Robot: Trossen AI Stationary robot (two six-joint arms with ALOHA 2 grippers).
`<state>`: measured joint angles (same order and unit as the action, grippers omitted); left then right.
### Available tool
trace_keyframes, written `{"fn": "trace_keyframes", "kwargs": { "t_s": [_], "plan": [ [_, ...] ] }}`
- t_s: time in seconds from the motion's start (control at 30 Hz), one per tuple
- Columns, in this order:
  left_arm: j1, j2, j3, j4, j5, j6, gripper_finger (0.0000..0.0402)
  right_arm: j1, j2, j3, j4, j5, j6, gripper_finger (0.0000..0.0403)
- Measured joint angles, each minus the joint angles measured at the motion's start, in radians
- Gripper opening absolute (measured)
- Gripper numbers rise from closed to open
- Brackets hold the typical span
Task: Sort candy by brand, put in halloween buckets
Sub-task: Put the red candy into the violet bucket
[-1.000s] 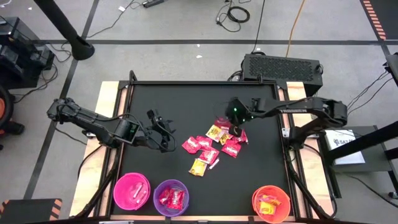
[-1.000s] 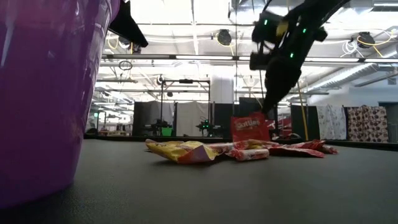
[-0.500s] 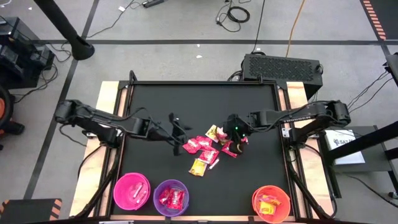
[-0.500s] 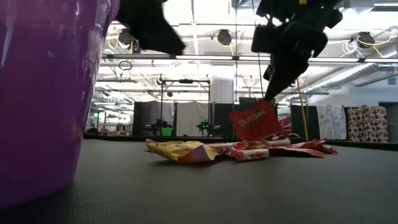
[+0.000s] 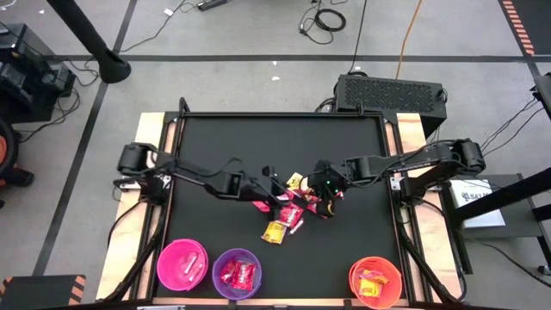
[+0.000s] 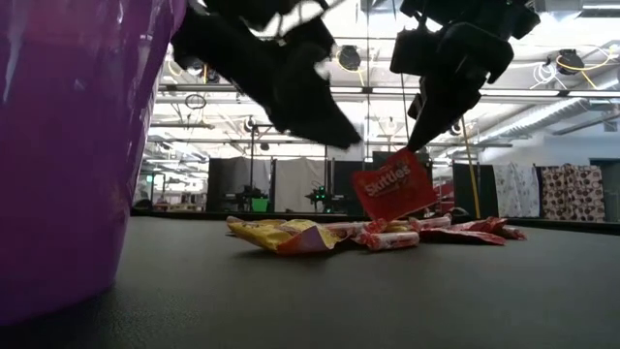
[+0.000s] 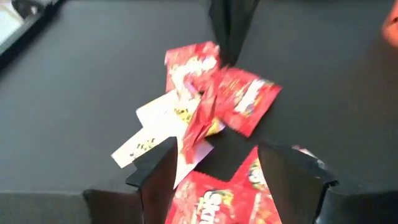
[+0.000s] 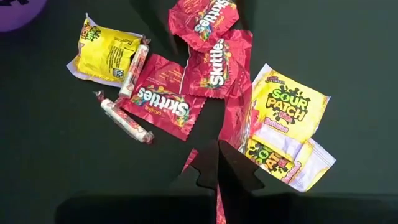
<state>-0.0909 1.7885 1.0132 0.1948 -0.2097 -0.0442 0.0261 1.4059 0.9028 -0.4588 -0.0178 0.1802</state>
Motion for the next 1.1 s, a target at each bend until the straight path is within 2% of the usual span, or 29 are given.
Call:
{"fn": "trace_keyframes", "kwargs": {
  "t_s": [0.23,0.4,0.97,1.1],
  "plan": [
    [0.023,0.093,0.090,-0.071,-0.017,0.001,0.0231,0.000,0.000,0.000,-0.006,-0.001,-0.015,0.0000],
    [0.037,0.121,0.106,-0.104,-0.022,0.016,0.0220,0.000,0.000,0.000,-0.005,-0.001,-0.017,0.0000],
    [0.046,0.131,0.105,-0.097,-0.026,0.109,0.0015,0.000,0.000,0.000,0.005,-0.003,-0.021,0.0000],
    [0.046,0.131,0.105,-0.088,-0.012,0.124,0.0006,0.000,0.000,0.000,0.005,-0.003,-0.021,0.0000]
  ]
}}
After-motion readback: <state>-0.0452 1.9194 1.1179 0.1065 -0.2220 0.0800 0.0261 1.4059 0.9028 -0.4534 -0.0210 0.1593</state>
